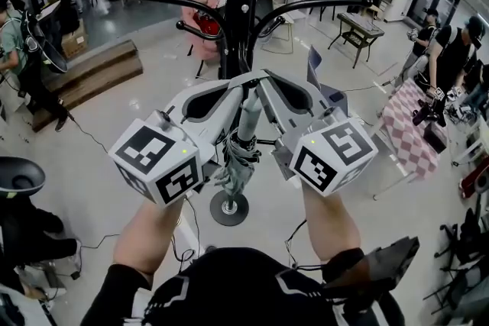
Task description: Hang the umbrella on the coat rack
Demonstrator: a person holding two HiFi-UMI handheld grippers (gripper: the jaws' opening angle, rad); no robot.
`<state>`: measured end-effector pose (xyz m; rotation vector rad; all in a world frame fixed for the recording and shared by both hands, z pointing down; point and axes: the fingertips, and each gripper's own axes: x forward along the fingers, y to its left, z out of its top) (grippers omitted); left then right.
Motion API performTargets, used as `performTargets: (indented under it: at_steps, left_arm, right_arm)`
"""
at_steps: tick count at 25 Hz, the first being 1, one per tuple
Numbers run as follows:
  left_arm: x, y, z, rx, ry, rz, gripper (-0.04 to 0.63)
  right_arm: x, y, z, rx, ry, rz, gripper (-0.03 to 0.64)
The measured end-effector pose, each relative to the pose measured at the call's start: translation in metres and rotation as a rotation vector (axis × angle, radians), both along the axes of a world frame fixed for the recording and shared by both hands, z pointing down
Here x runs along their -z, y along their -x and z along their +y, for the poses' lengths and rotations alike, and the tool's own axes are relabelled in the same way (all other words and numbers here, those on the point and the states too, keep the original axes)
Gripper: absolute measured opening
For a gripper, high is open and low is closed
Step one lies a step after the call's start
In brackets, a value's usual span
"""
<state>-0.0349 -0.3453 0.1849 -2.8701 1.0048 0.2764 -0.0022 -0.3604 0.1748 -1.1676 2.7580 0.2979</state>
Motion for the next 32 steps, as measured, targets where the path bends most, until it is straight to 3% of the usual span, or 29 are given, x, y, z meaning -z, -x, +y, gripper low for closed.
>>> performTargets:
  at_steps: [32]
  left_arm:
    - [0.002,0.006,-0.004,0.010,-0.010,-0.004,0.011]
  right_arm:
    - [0.001,0.003,-0.002,-0.034,0.017,-0.019,0.009]
